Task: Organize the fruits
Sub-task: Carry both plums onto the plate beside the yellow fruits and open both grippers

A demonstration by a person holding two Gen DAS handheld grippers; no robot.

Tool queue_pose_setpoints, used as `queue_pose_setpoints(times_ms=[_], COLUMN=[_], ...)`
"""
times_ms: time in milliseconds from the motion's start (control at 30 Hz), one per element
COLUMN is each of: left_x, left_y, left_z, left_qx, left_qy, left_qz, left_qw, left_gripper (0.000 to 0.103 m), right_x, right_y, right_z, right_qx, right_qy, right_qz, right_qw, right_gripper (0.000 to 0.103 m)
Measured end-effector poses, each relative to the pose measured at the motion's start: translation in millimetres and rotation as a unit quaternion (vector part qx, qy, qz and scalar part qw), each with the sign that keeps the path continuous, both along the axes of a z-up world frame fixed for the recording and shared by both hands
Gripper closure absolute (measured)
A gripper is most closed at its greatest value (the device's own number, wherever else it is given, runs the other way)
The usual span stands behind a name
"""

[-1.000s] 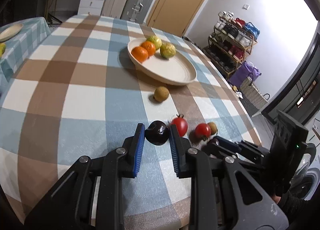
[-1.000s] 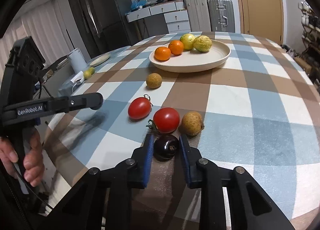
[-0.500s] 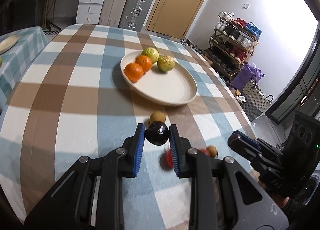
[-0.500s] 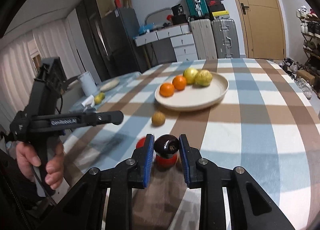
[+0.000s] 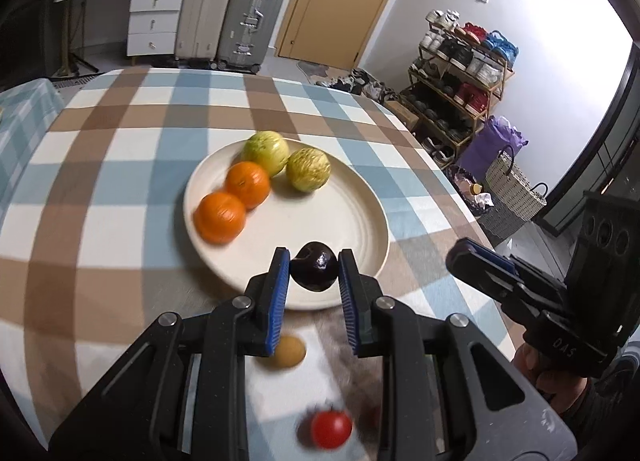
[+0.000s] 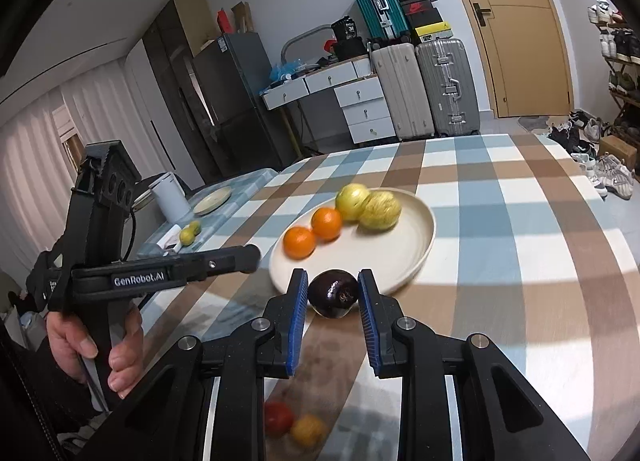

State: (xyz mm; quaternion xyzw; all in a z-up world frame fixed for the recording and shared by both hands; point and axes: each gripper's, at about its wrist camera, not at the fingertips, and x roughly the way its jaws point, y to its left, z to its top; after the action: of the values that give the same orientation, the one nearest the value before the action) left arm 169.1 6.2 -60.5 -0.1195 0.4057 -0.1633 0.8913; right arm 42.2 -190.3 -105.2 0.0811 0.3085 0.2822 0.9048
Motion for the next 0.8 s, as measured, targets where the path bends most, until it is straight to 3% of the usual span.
queue_pose_setpoints(times_ms=[300, 800], left_x=[67.3, 117.2], left_y=[-31.4, -62.5], left_z=[-24.9, -52.7], left_qx=[-0.008, -0.031], left_qy=[0.035, 0.065], left_qz=[-0.029, -0.046], left_qw=[0.9989, 0.9963], left_gripper=[0.081, 0.081], right_x=[66.3, 152.1], right_y=[2.1, 3.5], right_z=[-4.2, -22.8], right_qx=[-0.008, -0.022], right_qy=[0.023, 0.071], right_qz=[0.018, 0.033], right_qw=[1.0, 0.997], right_gripper=[0.077, 0.077])
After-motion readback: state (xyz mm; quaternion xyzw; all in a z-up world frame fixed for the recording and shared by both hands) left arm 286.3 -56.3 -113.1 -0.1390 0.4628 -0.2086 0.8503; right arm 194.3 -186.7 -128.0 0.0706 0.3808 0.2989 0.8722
